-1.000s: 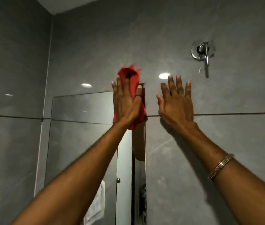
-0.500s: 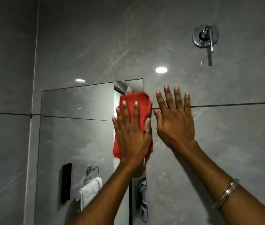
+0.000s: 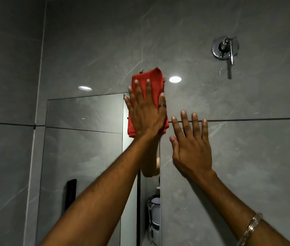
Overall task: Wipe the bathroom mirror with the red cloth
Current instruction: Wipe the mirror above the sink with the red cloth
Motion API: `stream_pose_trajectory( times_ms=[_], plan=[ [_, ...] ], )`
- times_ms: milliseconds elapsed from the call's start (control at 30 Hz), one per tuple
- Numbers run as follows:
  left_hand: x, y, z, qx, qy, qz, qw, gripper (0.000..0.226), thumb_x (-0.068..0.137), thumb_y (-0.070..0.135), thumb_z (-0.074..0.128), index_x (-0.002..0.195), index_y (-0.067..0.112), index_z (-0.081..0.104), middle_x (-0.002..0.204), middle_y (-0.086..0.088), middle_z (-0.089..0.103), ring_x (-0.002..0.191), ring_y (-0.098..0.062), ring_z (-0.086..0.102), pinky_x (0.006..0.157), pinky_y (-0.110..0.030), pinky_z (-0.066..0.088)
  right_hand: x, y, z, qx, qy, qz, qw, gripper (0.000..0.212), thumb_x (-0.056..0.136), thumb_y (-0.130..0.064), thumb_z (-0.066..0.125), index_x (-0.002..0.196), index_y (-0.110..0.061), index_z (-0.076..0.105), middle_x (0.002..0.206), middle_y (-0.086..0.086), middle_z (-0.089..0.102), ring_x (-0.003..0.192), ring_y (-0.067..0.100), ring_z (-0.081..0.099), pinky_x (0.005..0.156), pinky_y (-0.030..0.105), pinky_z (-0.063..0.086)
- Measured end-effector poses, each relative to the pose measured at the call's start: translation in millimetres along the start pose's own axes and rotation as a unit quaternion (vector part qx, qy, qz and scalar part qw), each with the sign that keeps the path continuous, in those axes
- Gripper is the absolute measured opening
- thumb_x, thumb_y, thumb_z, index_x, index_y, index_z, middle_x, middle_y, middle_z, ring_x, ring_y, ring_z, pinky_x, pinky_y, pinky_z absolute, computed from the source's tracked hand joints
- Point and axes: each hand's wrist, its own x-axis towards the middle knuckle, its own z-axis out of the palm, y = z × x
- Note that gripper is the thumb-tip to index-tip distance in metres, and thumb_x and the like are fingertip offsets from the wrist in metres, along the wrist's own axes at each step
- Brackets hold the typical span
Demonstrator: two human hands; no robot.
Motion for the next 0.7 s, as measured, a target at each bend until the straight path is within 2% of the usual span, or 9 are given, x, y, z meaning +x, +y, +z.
stream_pose_trajectory(
  times_ms=[133, 267, 400, 700],
  plan=[
    [-37.7, -14.9, 9.2, 0.011, 0.014, 0.009, 1.000, 0.066, 0.106, 0.050, 0.016, 0.165, 0.021, 0.006, 0.174, -0.009, -0.003, 0.161, -0.032, -0.007, 0.129, -0.056, -0.003, -28.1, -6.4, 4.3, 0.002, -0.002, 0.002, 1.000, 0.067, 0.108, -0.050, 0.023, 0.168, -0.026, 0.008, 0.178, 0.007, -0.001, 0.164, 0.030, -0.005, 0.132, 0.055, 0.001],
    [-90.8, -26.0, 12.7, 0.029, 0.020, 0.006, 0.999, 0.067, 0.107, 0.051, 0.022, 0.165, 0.017, 0.014, 0.173, -0.014, 0.006, 0.161, -0.035, 0.002, 0.130, -0.054, 0.001, -46.9, -13.1, 0.3, 0.015, -0.009, 0.007, 1.000, 0.065, 0.109, -0.049, 0.021, 0.168, -0.025, 0.008, 0.178, 0.008, 0.002, 0.164, 0.033, -0.001, 0.132, 0.057, 0.005],
    [-172.8, -43.8, 20.7, 0.037, 0.019, -0.006, 0.999, 0.066, 0.107, 0.052, 0.026, 0.162, 0.015, 0.022, 0.171, -0.019, 0.015, 0.159, -0.039, 0.010, 0.129, -0.056, 0.009, -79.0, -19.7, -0.7, 0.019, -0.008, 0.004, 1.000, 0.063, 0.110, -0.047, 0.022, 0.167, -0.022, 0.016, 0.176, 0.013, 0.015, 0.162, 0.038, 0.013, 0.131, 0.058, 0.010],
    [-370.5, -89.5, 32.2, 0.033, -0.046, -0.035, 0.998, 0.067, 0.106, 0.050, 0.030, 0.163, 0.018, 0.016, 0.166, -0.024, 0.025, 0.156, -0.044, 0.018, 0.129, -0.058, 0.010, -234.3, -34.4, 16.4, 0.005, -0.043, -0.019, 0.999, 0.063, 0.107, -0.041, 0.039, 0.165, -0.019, 0.027, 0.168, 0.017, 0.036, 0.156, 0.040, 0.023, 0.130, 0.057, 0.006]
  ],
)
